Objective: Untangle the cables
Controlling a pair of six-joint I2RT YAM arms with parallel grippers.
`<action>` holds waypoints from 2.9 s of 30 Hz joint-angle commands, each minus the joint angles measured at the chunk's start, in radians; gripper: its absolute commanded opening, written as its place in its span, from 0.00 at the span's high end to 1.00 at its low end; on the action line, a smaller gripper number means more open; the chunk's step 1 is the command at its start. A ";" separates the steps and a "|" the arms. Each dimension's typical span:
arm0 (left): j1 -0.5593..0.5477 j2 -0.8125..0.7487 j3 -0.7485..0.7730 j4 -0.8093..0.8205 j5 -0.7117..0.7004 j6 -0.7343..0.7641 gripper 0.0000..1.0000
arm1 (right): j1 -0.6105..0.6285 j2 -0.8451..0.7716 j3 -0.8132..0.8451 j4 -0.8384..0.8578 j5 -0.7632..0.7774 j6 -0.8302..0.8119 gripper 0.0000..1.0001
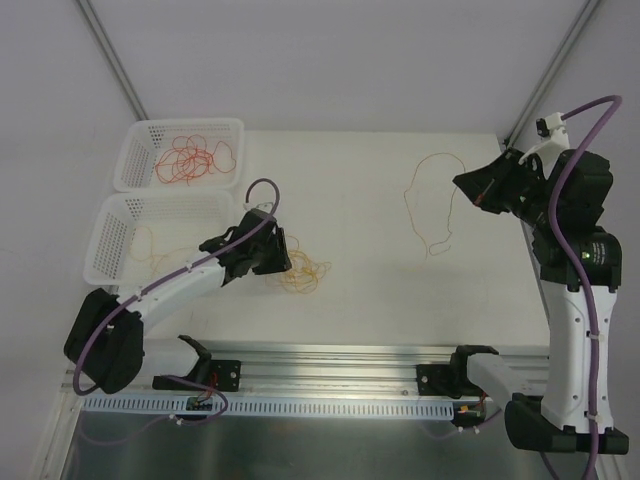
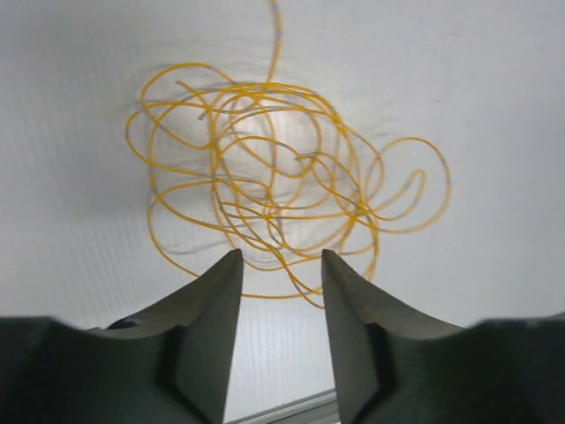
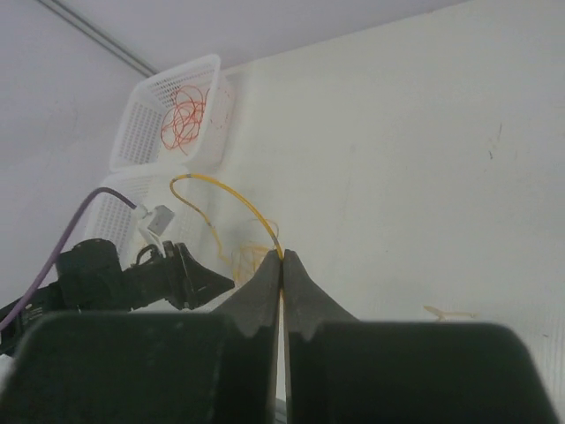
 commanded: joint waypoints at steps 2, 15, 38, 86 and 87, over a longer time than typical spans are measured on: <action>-0.056 -0.163 -0.017 -0.006 0.036 0.025 0.52 | -0.001 -0.024 -0.052 0.039 -0.111 -0.019 0.99; -0.136 -0.341 0.158 -0.006 0.155 0.178 0.01 | 0.248 0.000 -0.262 -0.005 -0.134 -0.212 0.99; -0.346 -0.072 0.451 -0.003 0.297 0.442 0.35 | 0.589 0.091 -0.332 0.077 -0.209 -0.304 0.99; 0.407 -0.361 0.539 -0.161 -0.622 0.508 1.00 | 0.608 -0.201 -0.524 0.050 0.182 -0.238 0.00; 0.435 -0.358 0.507 -0.161 -0.604 0.502 1.00 | 0.606 -0.199 -0.526 0.054 0.182 -0.238 0.00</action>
